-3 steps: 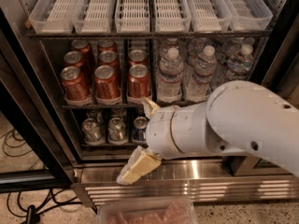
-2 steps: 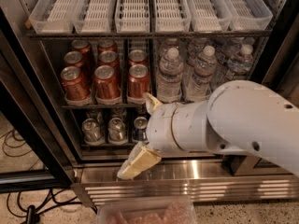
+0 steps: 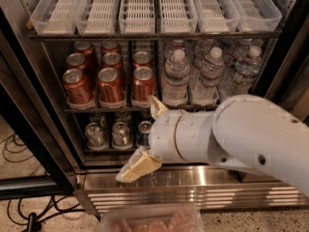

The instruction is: Pick coke can from middle shelf of fridge

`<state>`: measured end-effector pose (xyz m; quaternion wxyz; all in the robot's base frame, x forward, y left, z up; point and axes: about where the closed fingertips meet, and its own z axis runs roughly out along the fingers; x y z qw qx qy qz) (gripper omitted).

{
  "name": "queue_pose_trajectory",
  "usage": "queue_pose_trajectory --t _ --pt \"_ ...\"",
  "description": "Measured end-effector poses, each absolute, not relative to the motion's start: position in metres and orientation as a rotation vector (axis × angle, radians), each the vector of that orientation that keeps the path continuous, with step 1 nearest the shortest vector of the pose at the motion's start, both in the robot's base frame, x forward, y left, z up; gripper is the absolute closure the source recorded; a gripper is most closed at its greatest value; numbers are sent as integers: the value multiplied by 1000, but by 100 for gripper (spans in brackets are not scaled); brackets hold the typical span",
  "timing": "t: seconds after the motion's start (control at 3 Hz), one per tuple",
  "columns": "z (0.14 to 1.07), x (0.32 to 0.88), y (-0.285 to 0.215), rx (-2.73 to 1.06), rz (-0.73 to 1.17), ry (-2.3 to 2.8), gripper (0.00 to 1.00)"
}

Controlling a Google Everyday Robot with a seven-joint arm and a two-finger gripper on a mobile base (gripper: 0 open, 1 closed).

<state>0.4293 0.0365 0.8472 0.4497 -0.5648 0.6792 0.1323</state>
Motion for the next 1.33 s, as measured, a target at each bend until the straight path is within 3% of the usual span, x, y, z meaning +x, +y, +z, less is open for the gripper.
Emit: queue_pose_trajectory --t 1.33 --pt "850 482 104 -813 285 1646 0"
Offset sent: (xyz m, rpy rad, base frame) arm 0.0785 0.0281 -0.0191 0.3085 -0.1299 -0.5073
